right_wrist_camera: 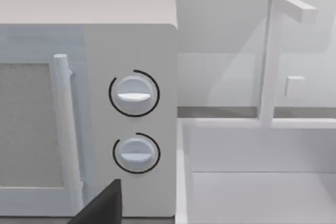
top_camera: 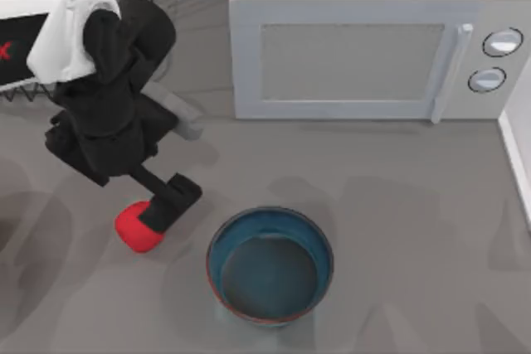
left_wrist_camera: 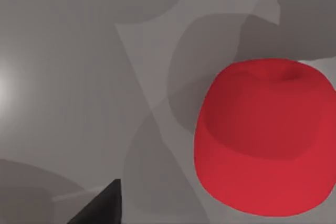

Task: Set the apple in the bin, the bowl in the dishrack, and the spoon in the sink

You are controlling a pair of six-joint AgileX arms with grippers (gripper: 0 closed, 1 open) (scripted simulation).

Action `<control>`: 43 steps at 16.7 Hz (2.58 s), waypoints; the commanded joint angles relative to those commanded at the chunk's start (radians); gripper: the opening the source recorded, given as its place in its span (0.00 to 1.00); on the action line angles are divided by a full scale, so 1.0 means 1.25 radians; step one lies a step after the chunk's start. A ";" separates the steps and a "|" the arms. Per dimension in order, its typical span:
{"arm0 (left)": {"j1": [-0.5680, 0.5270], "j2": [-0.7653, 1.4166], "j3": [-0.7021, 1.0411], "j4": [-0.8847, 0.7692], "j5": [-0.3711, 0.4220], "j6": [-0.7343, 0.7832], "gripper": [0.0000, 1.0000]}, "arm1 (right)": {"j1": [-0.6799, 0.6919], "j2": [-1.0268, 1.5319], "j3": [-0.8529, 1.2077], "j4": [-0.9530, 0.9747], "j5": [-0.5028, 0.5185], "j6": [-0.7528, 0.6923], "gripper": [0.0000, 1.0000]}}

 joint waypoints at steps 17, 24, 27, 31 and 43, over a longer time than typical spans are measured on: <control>-0.001 0.098 -0.115 0.210 0.001 0.005 0.70 | 0.000 0.000 0.000 0.000 0.000 0.000 1.00; -0.001 0.098 -0.115 0.210 0.001 0.005 0.17 | 0.000 0.000 0.000 0.000 0.000 0.000 1.00; -0.001 0.098 -0.115 0.210 0.001 0.005 0.00 | 0.000 0.000 0.000 0.000 0.000 0.000 1.00; -0.001 0.098 -0.115 0.210 0.001 0.005 0.00 | 0.000 0.000 0.000 0.000 0.000 0.000 1.00; -0.004 0.012 0.029 -0.022 0.012 -0.003 0.00 | 0.000 0.000 0.000 0.000 0.000 0.000 1.00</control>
